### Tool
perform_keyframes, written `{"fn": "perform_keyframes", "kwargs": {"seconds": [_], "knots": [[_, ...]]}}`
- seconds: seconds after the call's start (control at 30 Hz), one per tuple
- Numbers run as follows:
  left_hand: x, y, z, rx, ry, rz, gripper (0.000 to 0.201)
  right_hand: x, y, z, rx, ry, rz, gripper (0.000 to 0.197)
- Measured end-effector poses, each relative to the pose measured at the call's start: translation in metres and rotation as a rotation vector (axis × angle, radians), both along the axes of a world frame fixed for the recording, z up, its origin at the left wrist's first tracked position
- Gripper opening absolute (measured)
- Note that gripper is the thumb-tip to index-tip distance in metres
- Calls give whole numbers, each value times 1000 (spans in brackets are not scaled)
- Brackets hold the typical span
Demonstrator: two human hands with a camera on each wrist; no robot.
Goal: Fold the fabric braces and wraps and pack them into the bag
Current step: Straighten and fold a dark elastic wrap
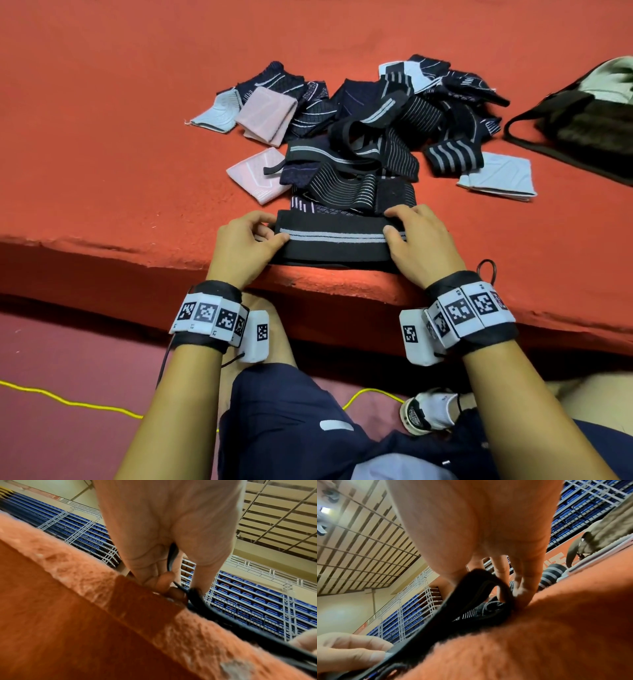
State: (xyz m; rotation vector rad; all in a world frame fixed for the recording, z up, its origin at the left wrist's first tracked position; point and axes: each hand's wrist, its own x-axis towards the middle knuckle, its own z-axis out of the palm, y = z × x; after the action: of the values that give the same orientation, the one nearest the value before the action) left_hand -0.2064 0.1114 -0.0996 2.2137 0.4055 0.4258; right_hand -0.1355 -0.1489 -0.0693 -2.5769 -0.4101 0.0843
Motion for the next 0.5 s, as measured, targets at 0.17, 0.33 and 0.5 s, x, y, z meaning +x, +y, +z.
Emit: {"fn": "perform_keyframes", "kwargs": {"seconds": [0.17,0.33,0.5], "knots": [[1,0,2,45,44,13,11,5,-7,4,8,28,35,32],[9,-19,0,16,56,-78,15,9,-26,7,-28,26,20,33],[24,-60,3,-23,31,-172,15,14,-64,11,-57,11,-70,34]]}}
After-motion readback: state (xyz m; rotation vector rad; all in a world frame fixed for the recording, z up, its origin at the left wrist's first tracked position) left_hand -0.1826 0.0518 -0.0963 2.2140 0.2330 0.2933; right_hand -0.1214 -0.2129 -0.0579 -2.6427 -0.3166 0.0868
